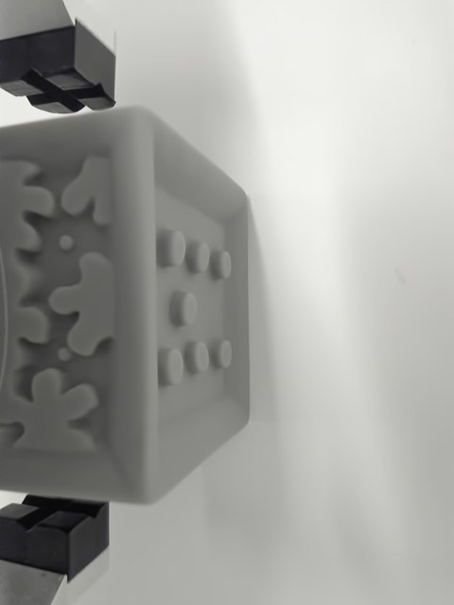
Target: Destack cube
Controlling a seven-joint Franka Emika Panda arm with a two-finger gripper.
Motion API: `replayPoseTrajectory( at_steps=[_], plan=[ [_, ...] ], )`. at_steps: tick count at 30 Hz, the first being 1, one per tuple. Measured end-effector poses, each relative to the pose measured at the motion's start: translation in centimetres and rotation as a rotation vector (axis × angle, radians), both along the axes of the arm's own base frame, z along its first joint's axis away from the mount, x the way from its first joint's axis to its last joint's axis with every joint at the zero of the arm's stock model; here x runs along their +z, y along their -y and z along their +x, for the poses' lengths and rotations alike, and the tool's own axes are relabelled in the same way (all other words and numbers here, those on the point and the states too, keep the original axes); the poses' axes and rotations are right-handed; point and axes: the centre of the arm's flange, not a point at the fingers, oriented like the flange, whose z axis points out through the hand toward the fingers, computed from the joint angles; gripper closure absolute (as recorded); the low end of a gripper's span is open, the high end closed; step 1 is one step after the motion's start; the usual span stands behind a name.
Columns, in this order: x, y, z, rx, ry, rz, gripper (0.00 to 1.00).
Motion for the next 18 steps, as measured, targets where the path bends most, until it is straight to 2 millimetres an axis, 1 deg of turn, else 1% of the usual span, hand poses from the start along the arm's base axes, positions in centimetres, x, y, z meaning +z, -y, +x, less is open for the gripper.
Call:
replayPoseTrajectory(
  at_steps=[9, 18],
  plan=[
    [1.6, 0.0, 0.1, 0.000, 0.004, 0.000, 0.00],
    [4.1, 0.0, 0.1, -0.002, 0.006, 0.000, 0.00]
  ],
)
